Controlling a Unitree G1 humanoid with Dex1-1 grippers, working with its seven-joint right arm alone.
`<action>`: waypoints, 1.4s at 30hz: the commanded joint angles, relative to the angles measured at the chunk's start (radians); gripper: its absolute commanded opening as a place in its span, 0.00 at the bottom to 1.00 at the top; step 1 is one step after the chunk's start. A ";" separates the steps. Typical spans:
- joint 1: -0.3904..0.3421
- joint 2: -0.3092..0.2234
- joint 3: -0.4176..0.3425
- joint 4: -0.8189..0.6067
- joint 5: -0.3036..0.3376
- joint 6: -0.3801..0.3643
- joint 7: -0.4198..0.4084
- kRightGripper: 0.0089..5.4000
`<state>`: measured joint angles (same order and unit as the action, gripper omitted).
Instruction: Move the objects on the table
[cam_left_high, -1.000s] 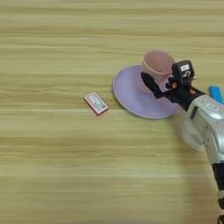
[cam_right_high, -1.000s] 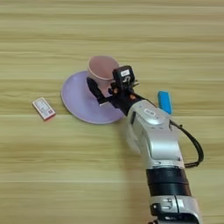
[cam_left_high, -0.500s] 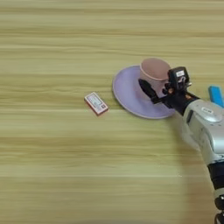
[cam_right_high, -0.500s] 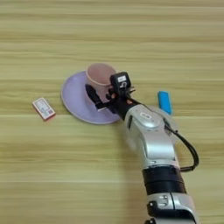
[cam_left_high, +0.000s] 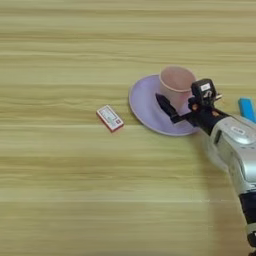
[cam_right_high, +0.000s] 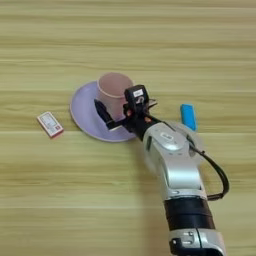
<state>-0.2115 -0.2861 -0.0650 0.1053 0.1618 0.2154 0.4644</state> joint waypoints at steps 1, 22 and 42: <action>-0.003 -0.040 -0.021 -0.110 0.000 0.004 -0.011 1.00; 0.155 -0.124 -0.139 -0.297 0.026 0.091 -0.003 1.00; 0.304 -0.288 -0.239 -0.461 -0.027 0.125 0.053 1.00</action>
<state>0.1225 -0.5140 -0.2719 -0.3168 0.1529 0.3635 0.5312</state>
